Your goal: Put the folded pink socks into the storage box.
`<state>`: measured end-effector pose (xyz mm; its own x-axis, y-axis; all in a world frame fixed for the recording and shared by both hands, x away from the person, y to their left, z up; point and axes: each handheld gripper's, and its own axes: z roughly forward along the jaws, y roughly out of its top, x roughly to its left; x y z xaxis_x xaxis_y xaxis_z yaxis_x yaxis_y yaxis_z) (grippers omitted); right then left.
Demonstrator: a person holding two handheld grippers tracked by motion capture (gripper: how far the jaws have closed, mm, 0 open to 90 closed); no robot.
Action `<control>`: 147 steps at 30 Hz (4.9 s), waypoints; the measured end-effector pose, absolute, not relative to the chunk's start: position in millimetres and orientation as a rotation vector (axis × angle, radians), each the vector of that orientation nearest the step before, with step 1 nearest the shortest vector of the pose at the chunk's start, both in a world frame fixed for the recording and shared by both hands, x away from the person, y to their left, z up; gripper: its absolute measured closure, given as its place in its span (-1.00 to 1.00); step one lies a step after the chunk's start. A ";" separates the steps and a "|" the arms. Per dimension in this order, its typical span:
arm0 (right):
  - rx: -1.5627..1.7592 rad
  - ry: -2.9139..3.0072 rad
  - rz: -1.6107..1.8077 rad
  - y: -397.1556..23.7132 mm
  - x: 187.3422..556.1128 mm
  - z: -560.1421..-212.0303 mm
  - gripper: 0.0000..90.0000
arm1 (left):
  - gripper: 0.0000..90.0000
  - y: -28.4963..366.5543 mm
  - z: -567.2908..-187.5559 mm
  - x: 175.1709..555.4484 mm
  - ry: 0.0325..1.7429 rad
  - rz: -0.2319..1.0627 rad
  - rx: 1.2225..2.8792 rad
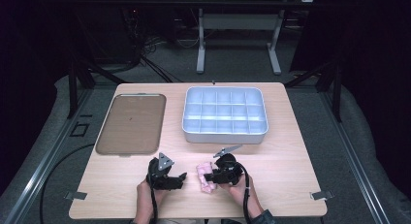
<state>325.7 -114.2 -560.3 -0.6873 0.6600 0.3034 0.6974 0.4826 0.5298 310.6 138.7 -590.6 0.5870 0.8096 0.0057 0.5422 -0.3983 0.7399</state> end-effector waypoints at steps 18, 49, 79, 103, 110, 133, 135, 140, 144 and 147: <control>-1.289 -2.710 -1.162 -122.9 331.2 -549.8 0.59 | -0.68 138.2 -590.5 310.4 1.075 0.488 2.104; -1.384 -2.724 -1.251 -143.5 343.4 -530.4 0.59 | -0.67 138.2 -590.5 310.4 1.080 0.487 2.102; -1.384 -2.756 -1.399 -160.4 353.3 -487.0 0.58 | -1.00 136.0 -591.7 313.3 1.095 0.468 2.136; -1.502 -2.746 -1.491 -179.6 389.4 -461.1 0.58 | -1.00 135.9 -591.7 313.3 1.093 0.469 2.135; -1.567 -2.767 -1.469 -189.2 400.7 -463.2 0.58 | -1.00 136.0 -591.7 313.4 1.093 0.469 2.137; -1.851 -2.771 -1.392 -237.4 424.4 -467.7 0.58 | -1.00 135.8 -591.7 313.2 1.097 0.471 2.133; -1.870 -2.783 -1.363 -238.6 427.6 -470.4 0.58 | -1.00 135.8 -591.7 313.2 1.096 0.471 2.134; -1.917 -2.820 -1.248 -239.4 435.7 -478.8 0.58 | -1.00 135.8 -591.8 313.2 1.096 0.471 2.133; -1.928 -2.859 -1.181 -236.7 439.7 -485.4 0.57 | -1.00 135.8 -591.7 313.2 1.096 0.471 2.133; -1.916 -2.909 -1.099 -233.6 441.5 -488.3 0.57 | -1.00 135.8 -591.8 313.2 1.096 0.471 2.133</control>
